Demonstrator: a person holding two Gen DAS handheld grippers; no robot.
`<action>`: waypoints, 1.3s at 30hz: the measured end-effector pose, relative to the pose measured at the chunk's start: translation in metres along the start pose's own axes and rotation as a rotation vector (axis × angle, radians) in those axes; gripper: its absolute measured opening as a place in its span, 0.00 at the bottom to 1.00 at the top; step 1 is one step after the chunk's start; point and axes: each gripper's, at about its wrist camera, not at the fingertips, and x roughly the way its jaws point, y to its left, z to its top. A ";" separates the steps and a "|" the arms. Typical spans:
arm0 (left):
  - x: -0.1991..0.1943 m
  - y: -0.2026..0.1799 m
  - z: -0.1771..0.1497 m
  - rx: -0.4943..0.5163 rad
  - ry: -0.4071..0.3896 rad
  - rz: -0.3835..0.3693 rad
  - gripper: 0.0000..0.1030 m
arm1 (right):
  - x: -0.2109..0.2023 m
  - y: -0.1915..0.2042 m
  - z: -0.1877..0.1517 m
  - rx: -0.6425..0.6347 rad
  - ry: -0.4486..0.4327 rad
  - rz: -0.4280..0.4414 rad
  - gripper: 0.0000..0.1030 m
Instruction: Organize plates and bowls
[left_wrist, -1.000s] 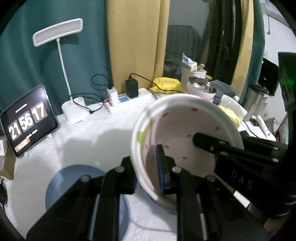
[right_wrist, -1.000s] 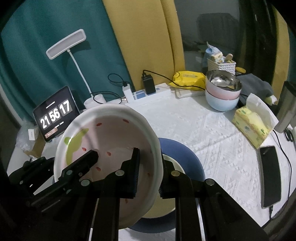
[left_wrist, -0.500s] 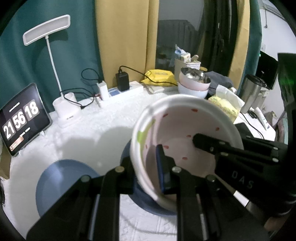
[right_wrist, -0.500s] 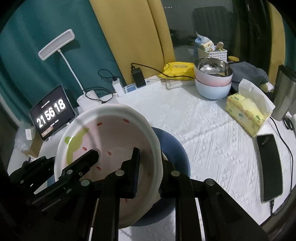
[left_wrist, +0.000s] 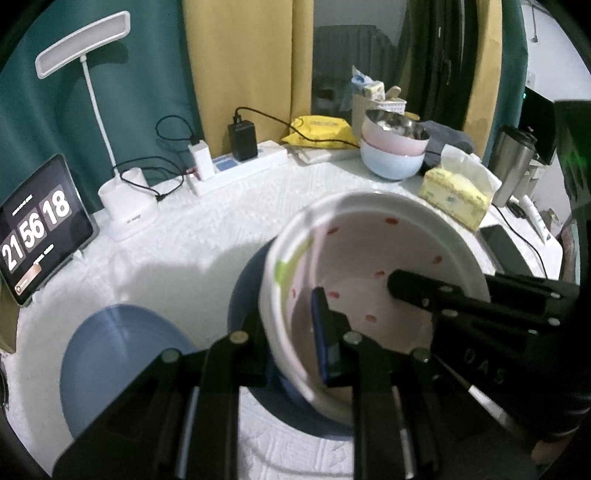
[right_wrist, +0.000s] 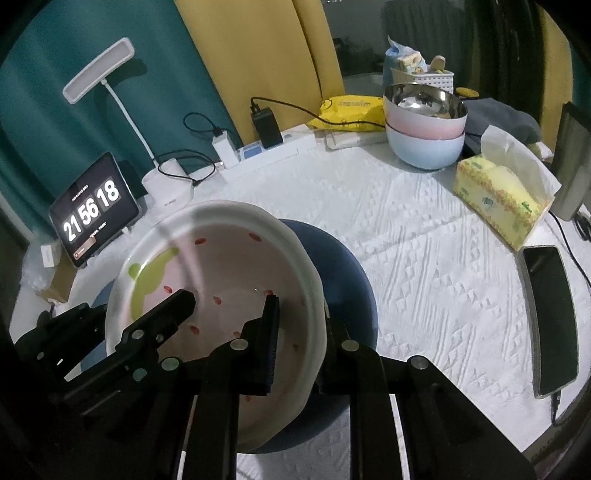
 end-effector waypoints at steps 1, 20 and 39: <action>0.001 0.000 0.000 0.001 0.002 0.001 0.17 | 0.002 0.000 0.000 0.001 0.003 0.000 0.17; 0.014 0.003 -0.005 0.008 0.015 0.033 0.17 | 0.017 -0.001 -0.003 -0.007 0.032 -0.020 0.17; 0.022 0.011 -0.004 -0.011 0.038 0.042 0.19 | 0.024 0.010 -0.003 -0.085 0.021 -0.108 0.18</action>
